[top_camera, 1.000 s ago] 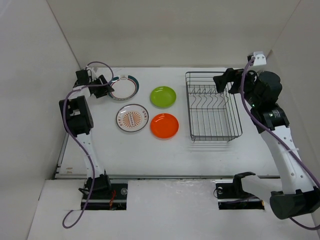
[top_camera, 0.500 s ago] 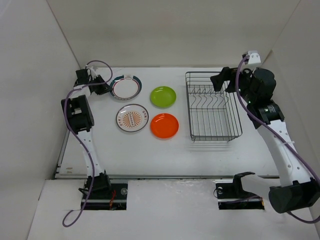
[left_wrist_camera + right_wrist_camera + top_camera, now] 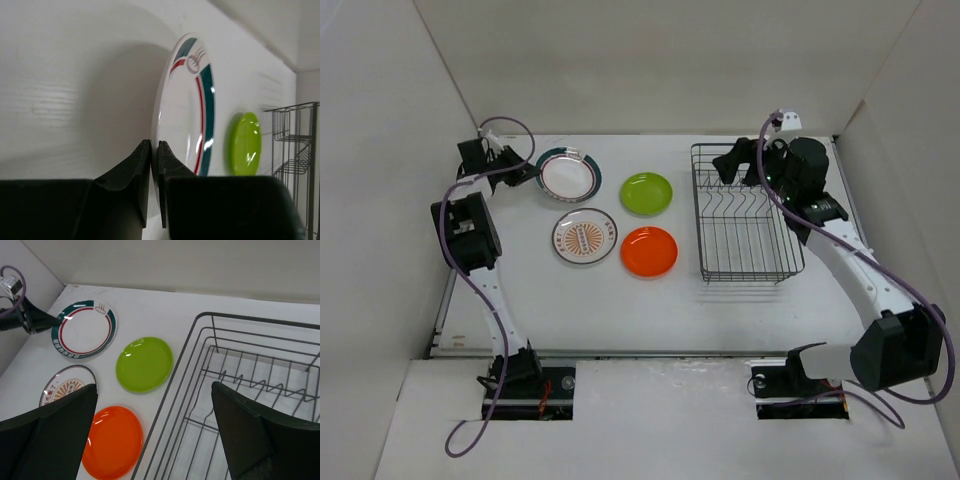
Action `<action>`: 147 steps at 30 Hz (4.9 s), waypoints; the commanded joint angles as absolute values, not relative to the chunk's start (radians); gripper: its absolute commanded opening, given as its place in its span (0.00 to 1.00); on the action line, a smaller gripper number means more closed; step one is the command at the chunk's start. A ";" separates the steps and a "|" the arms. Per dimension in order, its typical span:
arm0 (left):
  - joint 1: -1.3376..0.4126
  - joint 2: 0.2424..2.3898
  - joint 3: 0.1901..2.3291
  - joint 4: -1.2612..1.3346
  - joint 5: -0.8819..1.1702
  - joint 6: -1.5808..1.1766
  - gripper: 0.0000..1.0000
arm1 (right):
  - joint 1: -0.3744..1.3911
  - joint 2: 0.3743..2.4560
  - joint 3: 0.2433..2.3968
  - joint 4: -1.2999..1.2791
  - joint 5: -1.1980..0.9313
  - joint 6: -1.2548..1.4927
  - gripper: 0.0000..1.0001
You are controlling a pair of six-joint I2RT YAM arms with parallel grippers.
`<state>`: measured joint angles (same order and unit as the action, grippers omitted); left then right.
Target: Load the plates into the dish rack
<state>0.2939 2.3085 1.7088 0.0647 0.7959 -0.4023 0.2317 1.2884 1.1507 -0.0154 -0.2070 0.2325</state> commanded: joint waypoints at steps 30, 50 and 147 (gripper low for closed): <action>0.325 1.714 1.410 0.531 1.459 -0.726 0.00 | 0.518 1.885 1.635 0.408 -0.610 0.428 1.00; 0.285 1.674 1.361 0.531 1.420 -0.696 0.00 | 0.609 1.964 1.681 0.508 -0.644 0.640 0.37; 0.296 1.379 1.132 -0.264 0.604 0.166 1.00 | 0.440 1.763 1.628 -0.428 0.693 0.267 0.91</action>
